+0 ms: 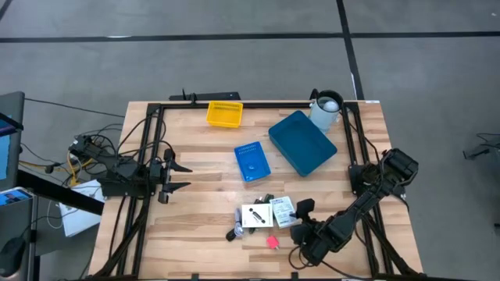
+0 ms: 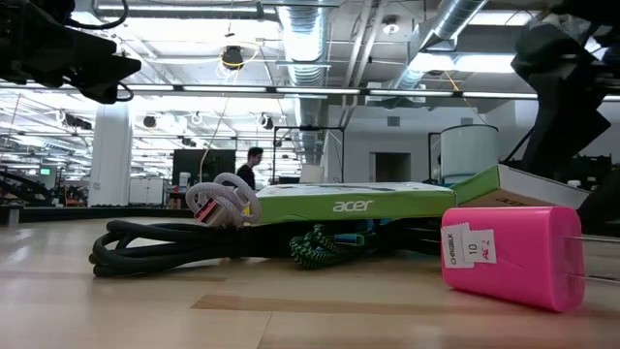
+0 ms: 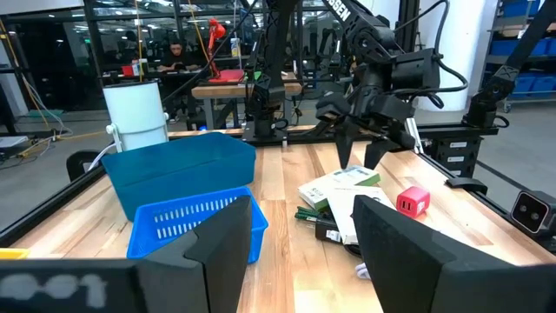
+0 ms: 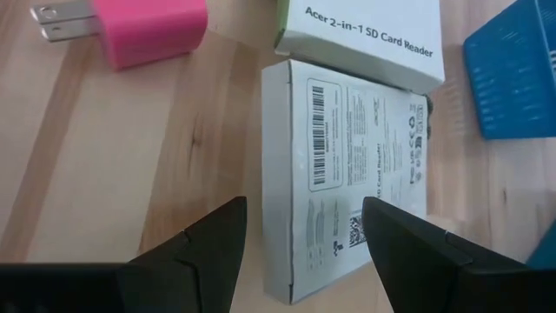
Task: Pick and place items into bin
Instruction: Put the white card reader box into the yellow bin
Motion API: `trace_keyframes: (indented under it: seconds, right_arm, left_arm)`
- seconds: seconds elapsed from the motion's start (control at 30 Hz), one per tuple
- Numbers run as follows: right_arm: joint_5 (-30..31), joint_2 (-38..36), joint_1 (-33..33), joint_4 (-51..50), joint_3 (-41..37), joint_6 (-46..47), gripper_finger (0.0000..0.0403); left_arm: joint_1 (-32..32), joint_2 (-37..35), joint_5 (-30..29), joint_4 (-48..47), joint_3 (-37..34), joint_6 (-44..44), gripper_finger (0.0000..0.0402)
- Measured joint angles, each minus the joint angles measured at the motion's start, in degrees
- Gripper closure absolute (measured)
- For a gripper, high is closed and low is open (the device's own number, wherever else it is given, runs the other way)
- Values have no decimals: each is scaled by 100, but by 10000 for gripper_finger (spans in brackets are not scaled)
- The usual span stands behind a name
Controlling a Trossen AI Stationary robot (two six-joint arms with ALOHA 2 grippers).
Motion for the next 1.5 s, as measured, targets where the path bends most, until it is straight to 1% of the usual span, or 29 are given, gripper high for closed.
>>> trace_keyframes:
  seconds: [0.43,0.77,1.23,1.5]
  right_arm:
    - [-91,0,-61,0,0,0,183]
    - [-164,0,-61,0,-2,2,207]
    - [-160,0,-61,0,-2,11,251]
    - [-147,0,-61,0,-2,11,264]
  left_arm:
    - [-2,1,0,0,-1,-2,210]
    - [0,1,0,0,-1,-1,210]
    - [0,-1,0,0,0,0,210]
    - [-1,1,0,0,-1,-1,210]
